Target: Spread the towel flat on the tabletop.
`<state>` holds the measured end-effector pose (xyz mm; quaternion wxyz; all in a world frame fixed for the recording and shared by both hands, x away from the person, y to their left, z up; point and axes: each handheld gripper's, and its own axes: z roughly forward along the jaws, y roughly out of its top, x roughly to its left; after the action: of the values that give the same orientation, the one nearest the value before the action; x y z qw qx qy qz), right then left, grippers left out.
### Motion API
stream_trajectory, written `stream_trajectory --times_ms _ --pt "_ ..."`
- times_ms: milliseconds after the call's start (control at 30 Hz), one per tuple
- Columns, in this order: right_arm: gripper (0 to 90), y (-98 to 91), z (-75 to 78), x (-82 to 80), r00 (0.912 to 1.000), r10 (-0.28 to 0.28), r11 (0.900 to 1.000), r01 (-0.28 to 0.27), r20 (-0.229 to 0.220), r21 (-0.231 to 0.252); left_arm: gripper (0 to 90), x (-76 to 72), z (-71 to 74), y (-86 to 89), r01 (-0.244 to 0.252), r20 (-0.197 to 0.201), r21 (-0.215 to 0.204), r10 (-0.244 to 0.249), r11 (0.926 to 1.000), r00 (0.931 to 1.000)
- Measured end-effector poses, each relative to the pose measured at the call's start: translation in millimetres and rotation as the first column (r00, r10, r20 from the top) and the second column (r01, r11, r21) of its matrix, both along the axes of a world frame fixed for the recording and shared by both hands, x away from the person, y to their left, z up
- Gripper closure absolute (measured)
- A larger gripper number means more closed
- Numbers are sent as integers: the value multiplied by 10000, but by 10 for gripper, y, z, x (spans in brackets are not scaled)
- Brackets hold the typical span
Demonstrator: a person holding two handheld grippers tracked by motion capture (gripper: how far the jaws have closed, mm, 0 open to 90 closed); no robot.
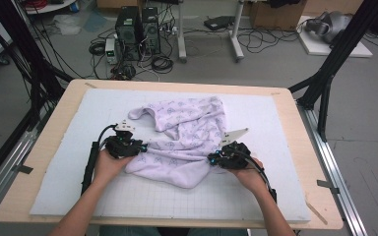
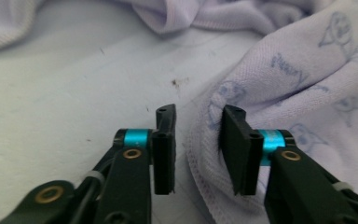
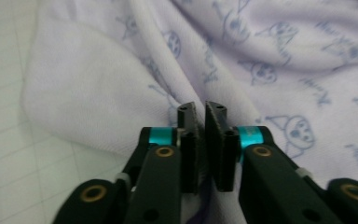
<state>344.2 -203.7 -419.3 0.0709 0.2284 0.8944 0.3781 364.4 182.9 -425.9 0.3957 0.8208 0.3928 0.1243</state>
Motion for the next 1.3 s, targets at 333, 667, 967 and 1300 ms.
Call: stream_trajectory --times_ms 333,667,967,1300 --pt "678 -96 294 -427 9949 374 9972 -433 941 613 498 -499 346 98 1221 1007 -4 -1214 9925 9875" --pt "554 174 -67 -415 9959 830 9957 -814 350 -450 488 -547 -19 -36 2009 104 765 -2022 9766 9793" --pt "846 261 -145 -334 9951 965 9945 -955 225 -432 858 -558 -67 -46 2241 -78 989 -2244 9695 9745" --pt "849 -17 426 -729 9813 1771 9816 -1817 749 591 859 -1072 457 57 2602 1014 357 -2625 9649 9596"
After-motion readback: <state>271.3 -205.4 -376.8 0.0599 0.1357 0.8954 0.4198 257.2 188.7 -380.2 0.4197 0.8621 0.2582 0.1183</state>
